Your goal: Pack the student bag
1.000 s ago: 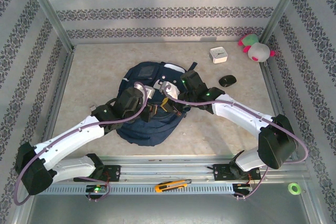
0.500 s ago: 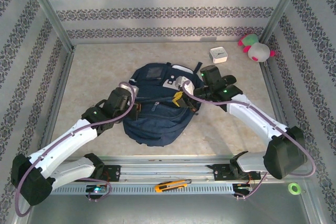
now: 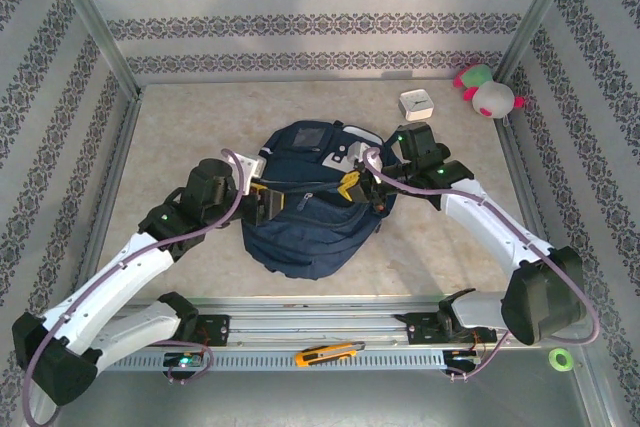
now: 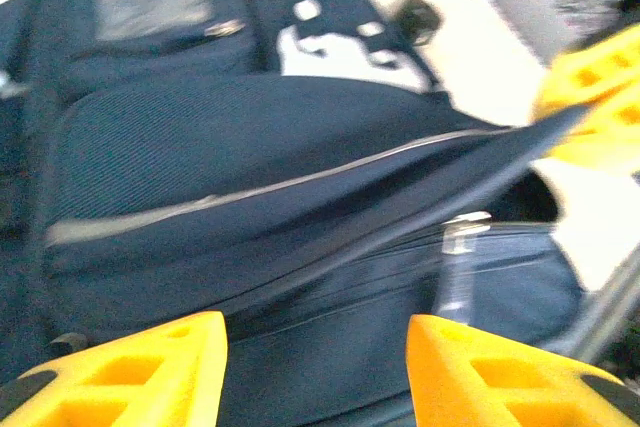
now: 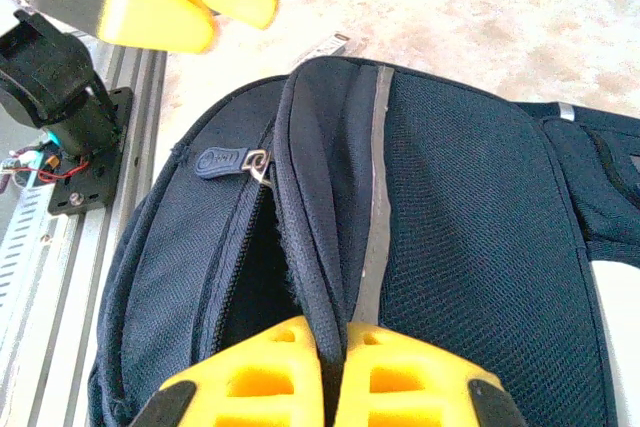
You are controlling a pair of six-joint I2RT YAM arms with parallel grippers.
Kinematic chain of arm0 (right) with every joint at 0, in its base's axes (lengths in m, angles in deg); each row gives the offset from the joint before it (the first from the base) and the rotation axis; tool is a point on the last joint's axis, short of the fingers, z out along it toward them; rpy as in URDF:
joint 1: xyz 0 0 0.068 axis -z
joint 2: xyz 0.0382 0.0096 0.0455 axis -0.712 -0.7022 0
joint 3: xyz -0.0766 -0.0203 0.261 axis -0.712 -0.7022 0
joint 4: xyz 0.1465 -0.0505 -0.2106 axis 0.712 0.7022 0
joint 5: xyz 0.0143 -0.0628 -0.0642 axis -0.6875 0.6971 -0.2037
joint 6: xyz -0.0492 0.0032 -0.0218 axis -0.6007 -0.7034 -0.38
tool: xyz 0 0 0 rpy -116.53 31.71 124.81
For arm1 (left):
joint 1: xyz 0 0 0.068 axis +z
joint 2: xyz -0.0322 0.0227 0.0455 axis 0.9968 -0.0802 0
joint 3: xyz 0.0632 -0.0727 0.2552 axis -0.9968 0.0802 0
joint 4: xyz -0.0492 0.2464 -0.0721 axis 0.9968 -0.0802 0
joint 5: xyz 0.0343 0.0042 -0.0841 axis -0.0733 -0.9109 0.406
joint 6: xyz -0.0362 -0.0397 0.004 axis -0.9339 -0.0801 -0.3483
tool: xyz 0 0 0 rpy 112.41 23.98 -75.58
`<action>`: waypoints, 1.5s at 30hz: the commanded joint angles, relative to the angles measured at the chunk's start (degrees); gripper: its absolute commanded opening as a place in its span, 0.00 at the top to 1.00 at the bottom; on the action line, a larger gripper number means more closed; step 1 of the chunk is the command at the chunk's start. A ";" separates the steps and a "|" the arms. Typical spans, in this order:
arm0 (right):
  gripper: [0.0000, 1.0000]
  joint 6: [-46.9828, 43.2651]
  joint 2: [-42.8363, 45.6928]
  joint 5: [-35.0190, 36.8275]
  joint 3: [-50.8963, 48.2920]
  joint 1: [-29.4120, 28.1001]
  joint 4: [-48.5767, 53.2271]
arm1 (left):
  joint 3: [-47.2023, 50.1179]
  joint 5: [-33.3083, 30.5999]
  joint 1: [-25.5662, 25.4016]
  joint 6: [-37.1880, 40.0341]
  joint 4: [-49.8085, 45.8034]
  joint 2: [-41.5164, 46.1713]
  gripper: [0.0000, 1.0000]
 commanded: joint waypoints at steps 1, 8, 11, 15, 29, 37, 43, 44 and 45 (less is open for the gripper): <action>1.00 -1.35 -0.51 -6.23 2.40 -1.42 -3.48 | -3.53 0.83 -4.02 1.85 -1.86 -2.18 0.49; 1.00 -1.57 -1.40 -6.01 3.28 -2.39 -3.48 | -4.08 -0.96 -7.84 1.51 -1.17 -8.71 0.46; 1.00 -1.56 -1.62 -6.26 3.63 -2.61 -3.50 | -3.92 -3.32 -7.96 1.46 -1.16 -10.10 0.46; 1.00 -1.71 -2.07 -7.06 4.00 -2.90 -3.53 | -2.80 -3.00 -7.94 0.55 0.82 -11.54 0.50; 0.73 -0.25 -3.20 1.85 4.24 -7.39 -4.67 | -1.28 -0.90 -8.34 -1.48 5.16 -11.44 1.00; 0.62 0.45 -8.39 9.90 7.19 -10.76 -5.56 | -1.26 -0.50 -8.38 -1.37 5.86 -10.26 1.00; 0.51 -2.44 -7.69 9.03 7.32 -11.77 -1.13 | -0.78 -3.80 -8.35 -1.35 5.95 -9.07 1.00; 0.50 -2.54 -7.56 9.55 7.22 -11.92 -0.35 | -0.81 -3.77 -8.34 -1.42 6.10 -9.13 1.00; 0.49 -2.51 -7.55 10.26 7.28 -12.09 0.37 | -0.82 -3.59 -8.34 -1.40 6.26 -9.20 1.00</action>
